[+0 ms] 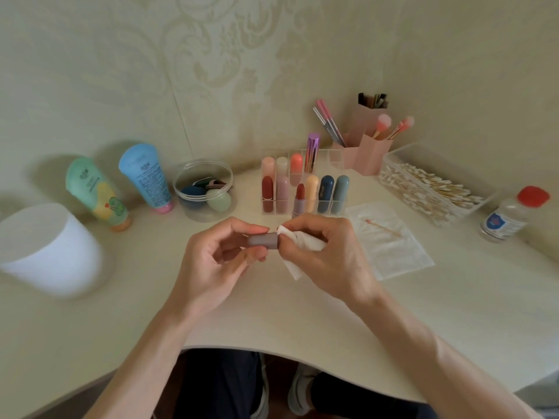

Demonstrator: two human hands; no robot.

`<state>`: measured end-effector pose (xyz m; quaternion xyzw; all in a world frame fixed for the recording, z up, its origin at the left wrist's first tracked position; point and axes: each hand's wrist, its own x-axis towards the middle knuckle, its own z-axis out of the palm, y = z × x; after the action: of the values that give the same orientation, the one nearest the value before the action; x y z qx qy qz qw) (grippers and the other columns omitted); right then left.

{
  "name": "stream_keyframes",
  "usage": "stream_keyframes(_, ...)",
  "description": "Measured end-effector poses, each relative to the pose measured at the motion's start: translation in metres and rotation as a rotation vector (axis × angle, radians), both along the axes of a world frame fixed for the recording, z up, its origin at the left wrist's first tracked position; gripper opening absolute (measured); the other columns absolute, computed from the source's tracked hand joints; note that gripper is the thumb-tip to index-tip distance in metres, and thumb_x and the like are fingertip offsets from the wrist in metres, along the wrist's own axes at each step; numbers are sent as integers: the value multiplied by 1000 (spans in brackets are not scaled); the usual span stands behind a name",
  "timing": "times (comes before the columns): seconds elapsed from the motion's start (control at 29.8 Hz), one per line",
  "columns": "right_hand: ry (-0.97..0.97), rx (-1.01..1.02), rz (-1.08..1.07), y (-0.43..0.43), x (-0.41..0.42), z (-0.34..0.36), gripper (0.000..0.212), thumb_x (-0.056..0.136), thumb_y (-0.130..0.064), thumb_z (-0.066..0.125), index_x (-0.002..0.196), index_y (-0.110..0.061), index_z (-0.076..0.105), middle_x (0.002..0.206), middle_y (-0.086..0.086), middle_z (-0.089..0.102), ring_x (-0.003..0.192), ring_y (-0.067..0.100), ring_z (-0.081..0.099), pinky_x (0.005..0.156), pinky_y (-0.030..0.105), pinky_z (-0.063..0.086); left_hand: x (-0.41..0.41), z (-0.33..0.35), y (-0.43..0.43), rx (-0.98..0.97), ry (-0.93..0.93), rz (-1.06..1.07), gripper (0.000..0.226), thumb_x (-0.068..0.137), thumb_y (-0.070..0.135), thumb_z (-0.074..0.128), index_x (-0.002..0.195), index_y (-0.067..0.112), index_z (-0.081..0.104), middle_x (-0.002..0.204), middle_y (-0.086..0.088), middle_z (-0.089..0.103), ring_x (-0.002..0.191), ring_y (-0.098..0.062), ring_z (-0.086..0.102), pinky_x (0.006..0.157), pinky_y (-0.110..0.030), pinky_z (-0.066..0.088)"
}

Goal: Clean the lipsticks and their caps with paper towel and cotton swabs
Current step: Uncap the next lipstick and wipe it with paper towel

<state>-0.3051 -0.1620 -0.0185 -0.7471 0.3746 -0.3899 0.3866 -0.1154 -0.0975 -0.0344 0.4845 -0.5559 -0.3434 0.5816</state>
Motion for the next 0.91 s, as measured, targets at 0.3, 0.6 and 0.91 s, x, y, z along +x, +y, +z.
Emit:
stream_keyframes(0.3, -12, 749, 157, -11, -17, 27, 18, 92, -20, 78, 78, -9, 80, 70, 3, 68, 58, 12, 57, 57, 21, 49, -1, 1, 0, -38, 95, 55, 20, 82, 7, 76, 100, 17, 76, 90, -7, 78, 69, -22, 72, 54, -25, 48)
stream_keyframes(0.6, 158, 415, 166, -17, -27, 23, 13, 92, -41, 78, 99, -31, 83, 88, -4, 77, 73, 7, 65, 59, 22, 50, 0, 0, 0, -11, 117, 100, 25, 92, 11, 70, 115, 5, 64, 96, -13, 76, 68, -31, 69, 53, -31, 46)
stream_keyframes(0.91, 454, 16, 131, -24, -34, 15, 41, 84, -59, 77, 123, -46, 74, 95, -39, 65, 81, -11, 63, 71, 8, 43, 6, -8, -8, -45, -390, 360, 30, 92, 8, 76, 115, 27, 74, 99, 9, 67, 79, -19, 64, 70, -22, 49)
